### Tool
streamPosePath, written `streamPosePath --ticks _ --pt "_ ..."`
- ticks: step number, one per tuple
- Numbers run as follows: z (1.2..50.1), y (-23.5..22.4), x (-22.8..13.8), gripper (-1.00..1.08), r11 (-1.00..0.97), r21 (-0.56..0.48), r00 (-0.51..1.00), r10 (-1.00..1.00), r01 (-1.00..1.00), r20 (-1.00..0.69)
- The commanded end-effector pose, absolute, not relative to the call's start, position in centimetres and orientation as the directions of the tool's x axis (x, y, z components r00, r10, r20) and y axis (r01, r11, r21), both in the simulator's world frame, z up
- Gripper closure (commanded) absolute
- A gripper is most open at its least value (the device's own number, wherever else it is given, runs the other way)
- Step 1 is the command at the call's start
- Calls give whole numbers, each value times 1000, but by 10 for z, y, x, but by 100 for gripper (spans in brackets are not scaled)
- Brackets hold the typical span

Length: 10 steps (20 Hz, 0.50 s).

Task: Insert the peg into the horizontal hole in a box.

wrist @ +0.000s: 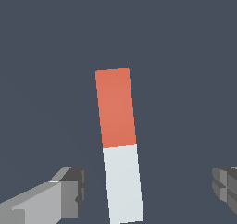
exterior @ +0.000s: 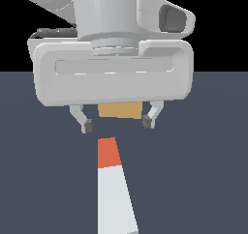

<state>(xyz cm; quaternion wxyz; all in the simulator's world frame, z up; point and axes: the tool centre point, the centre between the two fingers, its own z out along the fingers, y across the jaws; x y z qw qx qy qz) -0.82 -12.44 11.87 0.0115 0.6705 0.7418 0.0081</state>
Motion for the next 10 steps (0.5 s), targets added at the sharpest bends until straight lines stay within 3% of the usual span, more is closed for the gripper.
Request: streamPosePath --ticks 1,10 --pt "105 -139 -11 -92 129 20 -129 992 991 -4" --pt "74 -174 -15 -92 191 2 -191 982 982 0"
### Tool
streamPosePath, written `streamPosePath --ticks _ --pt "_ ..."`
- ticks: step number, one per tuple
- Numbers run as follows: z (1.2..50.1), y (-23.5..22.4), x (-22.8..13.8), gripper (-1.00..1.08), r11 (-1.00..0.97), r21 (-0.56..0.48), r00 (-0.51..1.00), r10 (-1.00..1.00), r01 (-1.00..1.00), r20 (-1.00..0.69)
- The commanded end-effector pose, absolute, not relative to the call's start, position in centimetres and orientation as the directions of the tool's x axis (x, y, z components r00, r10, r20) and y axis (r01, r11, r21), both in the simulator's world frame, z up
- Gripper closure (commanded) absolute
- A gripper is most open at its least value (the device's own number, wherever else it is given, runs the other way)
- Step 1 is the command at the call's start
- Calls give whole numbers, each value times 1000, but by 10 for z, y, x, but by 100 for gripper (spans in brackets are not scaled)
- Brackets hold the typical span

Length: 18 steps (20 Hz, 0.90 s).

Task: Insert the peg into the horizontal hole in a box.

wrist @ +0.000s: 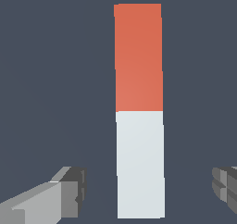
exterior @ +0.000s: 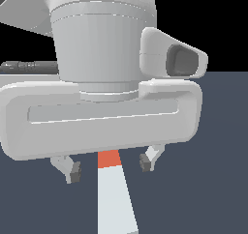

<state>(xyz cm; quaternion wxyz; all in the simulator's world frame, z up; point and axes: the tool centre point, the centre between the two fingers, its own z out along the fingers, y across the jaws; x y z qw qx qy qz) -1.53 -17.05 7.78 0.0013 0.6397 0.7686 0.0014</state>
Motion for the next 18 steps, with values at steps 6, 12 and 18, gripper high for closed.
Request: streamPosePath --ticks 6,12,18 --pt "69 -180 -15 -92 201 -1 -201 980 980 1" --pt "69 -180 -15 -92 199 -1 -199 980 980 0" --pt "46 -179 -15 -92 199 -1 -199 980 980 0"
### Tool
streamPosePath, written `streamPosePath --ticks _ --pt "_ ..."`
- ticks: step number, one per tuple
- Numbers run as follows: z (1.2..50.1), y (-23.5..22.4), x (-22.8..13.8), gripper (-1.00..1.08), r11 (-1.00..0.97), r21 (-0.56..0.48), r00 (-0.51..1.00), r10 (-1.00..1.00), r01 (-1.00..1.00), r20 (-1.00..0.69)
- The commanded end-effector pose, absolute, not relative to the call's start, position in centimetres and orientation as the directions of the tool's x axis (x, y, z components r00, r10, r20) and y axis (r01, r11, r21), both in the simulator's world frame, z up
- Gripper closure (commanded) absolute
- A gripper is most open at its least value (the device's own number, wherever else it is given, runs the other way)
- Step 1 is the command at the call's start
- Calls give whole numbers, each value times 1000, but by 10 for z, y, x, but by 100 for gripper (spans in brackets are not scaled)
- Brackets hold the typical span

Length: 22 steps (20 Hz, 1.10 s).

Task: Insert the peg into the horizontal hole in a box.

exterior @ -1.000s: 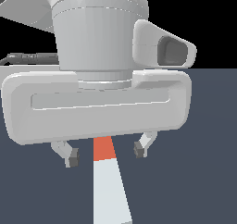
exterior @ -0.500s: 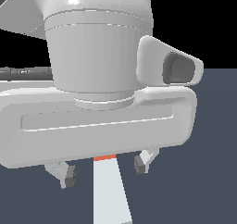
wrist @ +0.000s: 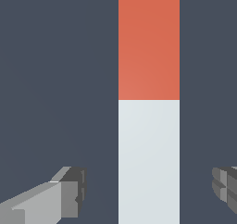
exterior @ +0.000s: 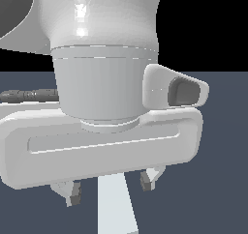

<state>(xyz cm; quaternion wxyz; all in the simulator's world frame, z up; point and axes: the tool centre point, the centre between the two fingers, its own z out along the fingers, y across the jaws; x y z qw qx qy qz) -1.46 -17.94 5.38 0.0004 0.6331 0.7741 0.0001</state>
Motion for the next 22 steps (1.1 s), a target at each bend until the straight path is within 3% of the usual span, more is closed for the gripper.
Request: streamPosePath --ticks 1,9,10,22 --pt "40 -179 -15 -92 199 0 -199 980 980 0" --pt "21 -179 -14 -92 199 0 -199 980 980 0" --pt "21 -179 -14 108 199 0 -199 980 980 0" --pt "21 -178 -15 108 198 0 -198 980 980 0"
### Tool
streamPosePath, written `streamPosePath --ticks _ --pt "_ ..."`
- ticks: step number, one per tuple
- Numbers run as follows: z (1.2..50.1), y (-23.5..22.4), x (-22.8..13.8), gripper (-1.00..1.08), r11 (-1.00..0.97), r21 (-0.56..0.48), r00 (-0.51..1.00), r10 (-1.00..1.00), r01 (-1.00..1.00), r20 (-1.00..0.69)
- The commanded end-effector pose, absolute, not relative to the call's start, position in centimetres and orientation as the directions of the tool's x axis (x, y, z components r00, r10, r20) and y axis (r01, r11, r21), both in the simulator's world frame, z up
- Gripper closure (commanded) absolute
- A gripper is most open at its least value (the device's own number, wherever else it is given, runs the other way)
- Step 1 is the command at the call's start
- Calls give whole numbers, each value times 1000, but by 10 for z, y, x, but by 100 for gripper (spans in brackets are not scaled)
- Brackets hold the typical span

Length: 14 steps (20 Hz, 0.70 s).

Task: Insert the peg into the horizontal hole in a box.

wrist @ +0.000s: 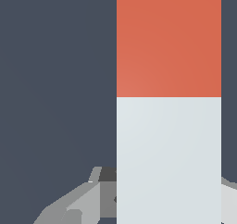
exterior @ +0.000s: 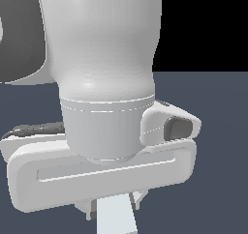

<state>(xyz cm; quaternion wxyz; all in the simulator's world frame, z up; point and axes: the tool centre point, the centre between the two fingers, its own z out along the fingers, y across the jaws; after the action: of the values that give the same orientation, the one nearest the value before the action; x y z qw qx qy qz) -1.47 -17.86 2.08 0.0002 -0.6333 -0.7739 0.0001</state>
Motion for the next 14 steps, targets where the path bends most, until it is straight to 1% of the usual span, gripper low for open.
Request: streamPosePath --ticks 1,7,14 --pt "21 -176 -15 108 196 0 -196 981 981 0" --pt "27 -160 -21 108 169 0 -169 986 986 0" --pt "39 -120 -34 108 107 0 -107 994 994 1"
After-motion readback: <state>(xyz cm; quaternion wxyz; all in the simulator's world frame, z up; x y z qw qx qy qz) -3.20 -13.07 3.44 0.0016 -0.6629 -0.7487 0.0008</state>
